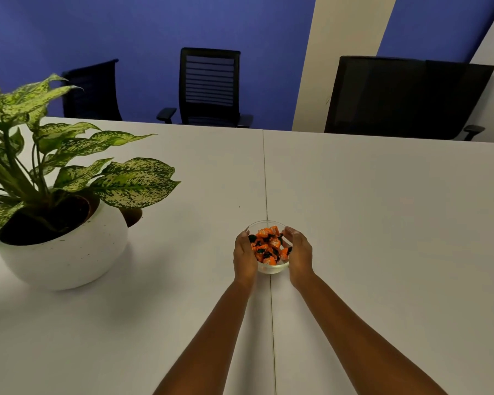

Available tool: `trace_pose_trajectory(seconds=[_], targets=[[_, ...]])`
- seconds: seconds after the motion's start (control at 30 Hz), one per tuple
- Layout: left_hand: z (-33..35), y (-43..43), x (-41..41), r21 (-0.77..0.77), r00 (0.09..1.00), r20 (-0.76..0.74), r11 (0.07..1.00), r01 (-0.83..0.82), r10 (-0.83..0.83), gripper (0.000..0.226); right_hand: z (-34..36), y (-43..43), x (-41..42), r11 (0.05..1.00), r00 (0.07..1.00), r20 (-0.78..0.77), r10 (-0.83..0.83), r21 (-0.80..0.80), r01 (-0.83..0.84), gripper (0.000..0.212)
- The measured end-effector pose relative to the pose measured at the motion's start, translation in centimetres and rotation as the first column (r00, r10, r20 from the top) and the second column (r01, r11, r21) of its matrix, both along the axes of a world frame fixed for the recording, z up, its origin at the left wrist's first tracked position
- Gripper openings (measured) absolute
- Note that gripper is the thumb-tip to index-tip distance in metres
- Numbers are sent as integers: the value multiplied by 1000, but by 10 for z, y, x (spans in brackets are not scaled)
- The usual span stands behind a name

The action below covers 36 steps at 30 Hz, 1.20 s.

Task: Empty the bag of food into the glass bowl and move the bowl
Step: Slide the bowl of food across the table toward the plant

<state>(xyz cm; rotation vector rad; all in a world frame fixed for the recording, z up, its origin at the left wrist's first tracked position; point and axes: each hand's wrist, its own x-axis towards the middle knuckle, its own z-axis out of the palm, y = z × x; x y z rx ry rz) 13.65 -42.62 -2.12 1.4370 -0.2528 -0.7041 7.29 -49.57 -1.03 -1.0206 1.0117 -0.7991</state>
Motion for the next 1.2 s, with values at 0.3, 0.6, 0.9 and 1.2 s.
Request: trace_pose_trajectory(seconds=[0.3, 0.6, 0.9, 1.2], targets=[[-6, -4, 1, 2, 999, -9, 999, 46, -46, 46, -8, -7, 2, 1000, 1000, 3, -20, -10, 20, 35], [-12, -4, -1, 24, 997, -48, 998, 66, -64, 46, -14, -12, 2, 1000, 999, -31, -8, -18, 8, 35], [-13, -5, -1, 34, 998, -46, 998, 52, -50, 47, -15, -15, 5, 999, 999, -50, 15, -31, -17, 36], [-10, -10, 1, 63, 998, -42, 997, 40, -37, 47, -15, -22, 9, 999, 995, -88, 46, -25, -48, 37]])
